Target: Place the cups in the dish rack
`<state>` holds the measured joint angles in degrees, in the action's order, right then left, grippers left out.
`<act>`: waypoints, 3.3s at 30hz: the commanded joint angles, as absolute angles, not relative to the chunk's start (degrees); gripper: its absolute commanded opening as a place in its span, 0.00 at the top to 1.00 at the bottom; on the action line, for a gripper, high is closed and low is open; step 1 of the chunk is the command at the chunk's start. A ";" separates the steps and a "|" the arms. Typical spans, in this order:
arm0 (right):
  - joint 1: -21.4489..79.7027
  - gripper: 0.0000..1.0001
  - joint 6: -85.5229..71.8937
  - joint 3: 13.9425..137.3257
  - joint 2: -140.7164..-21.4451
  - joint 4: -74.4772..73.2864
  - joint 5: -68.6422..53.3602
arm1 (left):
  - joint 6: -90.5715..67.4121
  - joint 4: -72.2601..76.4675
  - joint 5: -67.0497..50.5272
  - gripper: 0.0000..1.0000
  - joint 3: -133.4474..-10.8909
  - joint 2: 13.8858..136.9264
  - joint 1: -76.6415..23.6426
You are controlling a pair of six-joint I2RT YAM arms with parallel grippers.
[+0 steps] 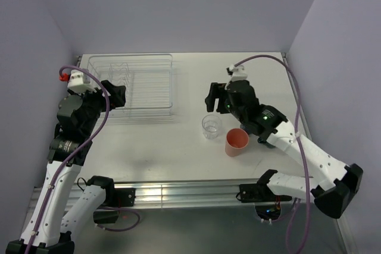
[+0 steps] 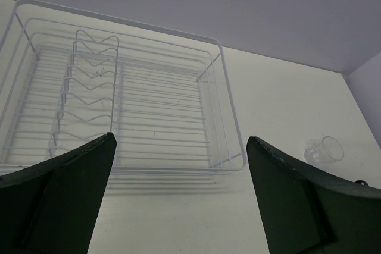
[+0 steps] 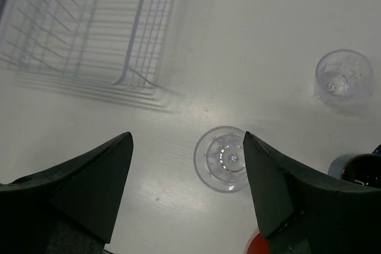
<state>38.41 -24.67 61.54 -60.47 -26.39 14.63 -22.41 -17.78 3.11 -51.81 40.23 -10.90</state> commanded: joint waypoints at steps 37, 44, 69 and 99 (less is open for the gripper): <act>49.83 0.49 -29.97 58.80 -84.11 -30.67 23.99 | -23.29 -15.38 3.96 0.01 -52.65 40.34 -10.63; 49.83 0.52 -29.53 59.50 -88.15 -30.76 24.43 | -23.20 -15.38 3.96 0.01 -52.65 40.69 -10.63; 48.35 1.00 -23.12 86.01 -75.24 -40.52 15.93 | -29.70 -12.93 -16.50 0.01 -62.83 48.86 -10.63; 32.17 1.00 -53.61 87.72 -80.68 8.43 -47.28 | -47.72 17.14 -58.36 0.01 -67.41 68.82 -15.38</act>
